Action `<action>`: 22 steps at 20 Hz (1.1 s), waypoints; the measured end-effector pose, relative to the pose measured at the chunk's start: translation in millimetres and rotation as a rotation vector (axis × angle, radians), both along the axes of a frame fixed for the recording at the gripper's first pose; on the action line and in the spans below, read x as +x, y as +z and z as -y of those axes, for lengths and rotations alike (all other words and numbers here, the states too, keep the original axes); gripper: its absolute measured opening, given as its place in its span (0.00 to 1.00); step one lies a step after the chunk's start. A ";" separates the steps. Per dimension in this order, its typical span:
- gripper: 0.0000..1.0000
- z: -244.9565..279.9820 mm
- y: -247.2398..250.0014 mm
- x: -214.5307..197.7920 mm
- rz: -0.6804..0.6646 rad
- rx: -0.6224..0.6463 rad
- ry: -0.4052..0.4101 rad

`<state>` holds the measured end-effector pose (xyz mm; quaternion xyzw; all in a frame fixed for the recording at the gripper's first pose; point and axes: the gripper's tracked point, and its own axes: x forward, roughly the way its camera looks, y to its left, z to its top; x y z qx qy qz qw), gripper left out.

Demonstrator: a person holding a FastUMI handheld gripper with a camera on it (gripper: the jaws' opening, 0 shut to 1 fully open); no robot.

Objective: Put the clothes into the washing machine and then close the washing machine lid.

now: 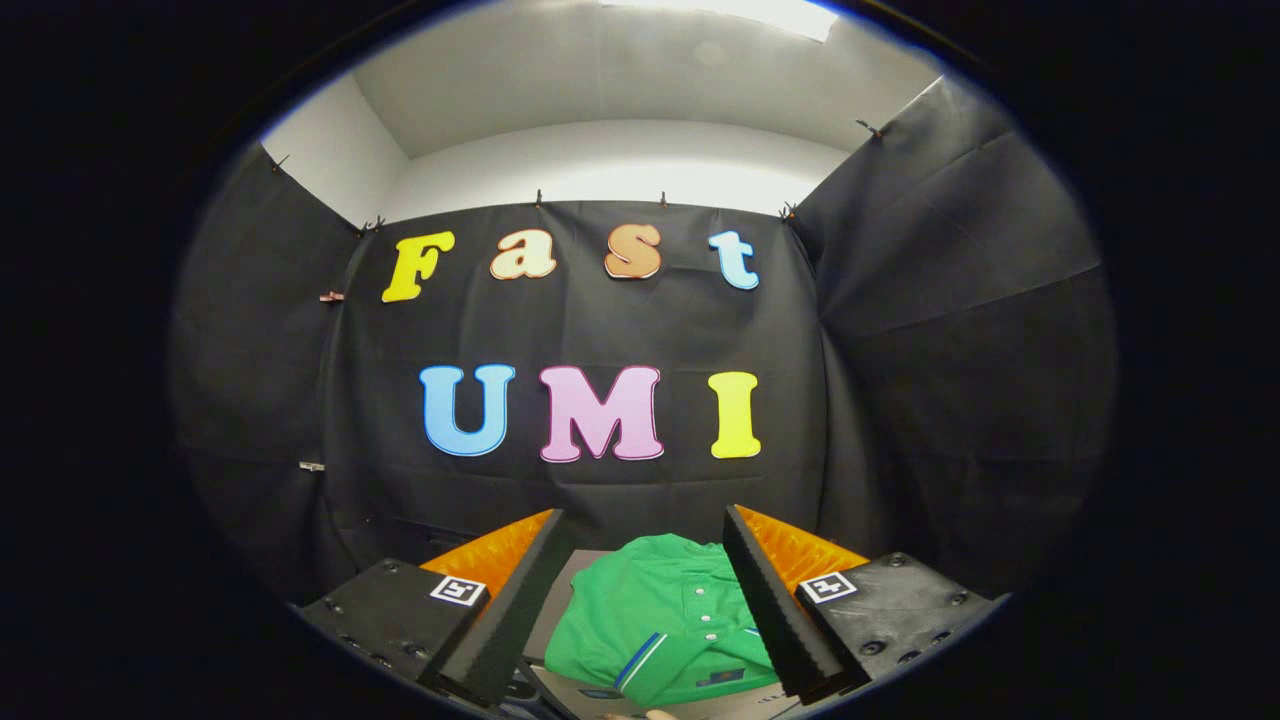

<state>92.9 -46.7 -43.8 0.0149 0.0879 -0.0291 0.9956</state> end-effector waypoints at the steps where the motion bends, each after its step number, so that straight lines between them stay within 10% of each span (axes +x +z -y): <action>1: 0.98 1.4 -5.0 11.2 -0.023 0.003 0.001; 22: 0.98 67.8 -156.5 98.8 -0.520 0.033 -0.131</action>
